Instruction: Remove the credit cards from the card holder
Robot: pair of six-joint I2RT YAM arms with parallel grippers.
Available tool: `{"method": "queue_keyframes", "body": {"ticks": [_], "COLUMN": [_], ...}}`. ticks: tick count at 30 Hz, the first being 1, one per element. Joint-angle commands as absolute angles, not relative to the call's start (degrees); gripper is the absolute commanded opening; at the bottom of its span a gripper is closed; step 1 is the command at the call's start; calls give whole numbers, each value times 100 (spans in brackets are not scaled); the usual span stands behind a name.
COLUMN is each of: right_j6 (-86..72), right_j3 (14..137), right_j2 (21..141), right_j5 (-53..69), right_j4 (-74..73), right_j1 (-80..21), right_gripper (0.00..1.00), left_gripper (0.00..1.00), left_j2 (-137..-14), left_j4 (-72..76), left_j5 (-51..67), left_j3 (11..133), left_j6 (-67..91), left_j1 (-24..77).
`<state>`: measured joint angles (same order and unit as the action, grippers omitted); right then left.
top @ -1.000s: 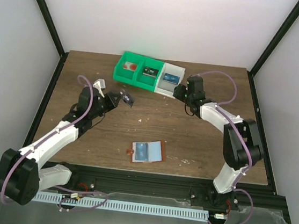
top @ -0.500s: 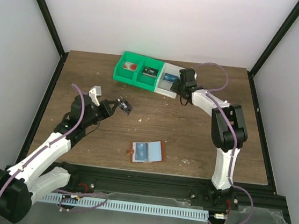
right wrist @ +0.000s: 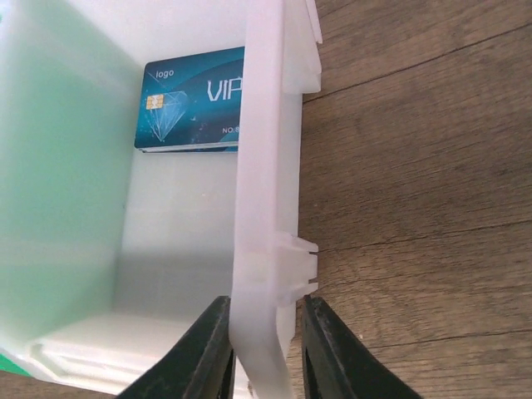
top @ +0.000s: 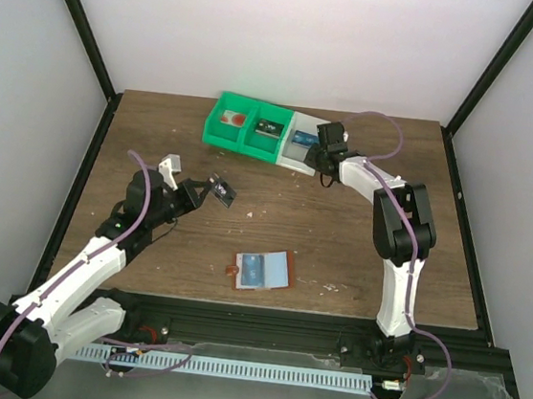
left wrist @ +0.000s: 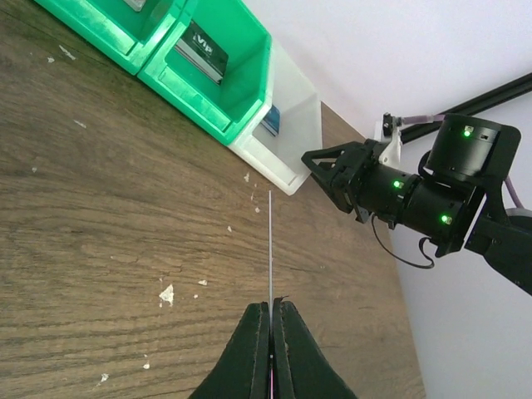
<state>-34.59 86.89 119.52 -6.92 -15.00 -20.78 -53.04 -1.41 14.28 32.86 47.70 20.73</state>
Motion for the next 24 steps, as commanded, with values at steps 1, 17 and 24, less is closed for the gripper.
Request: {"method": "queue_keyframes", "body": {"ticks": [1, 17, 24], "right_j6": [-3354, -3565, -3543], "right_j3": [8868, 7212, 6605], "right_j2": [11936, 10636, 10247], "right_j5": [-739, -365, -463], "right_j4": [-1666, -1291, -1029], "right_j1": [-2066, -2299, -2395], "right_gripper": [21, 17, 17], "left_gripper": [0, 0, 0], "left_j2": [-5307, -5350, -5921], "left_j4": [-93, 34, 97], "left_j5": [1594, 1203, 1129], "left_j3": [3235, 3472, 3751], "left_j6": [4680, 4641, 4700], "left_j1": [2057, 2057, 2057]}}
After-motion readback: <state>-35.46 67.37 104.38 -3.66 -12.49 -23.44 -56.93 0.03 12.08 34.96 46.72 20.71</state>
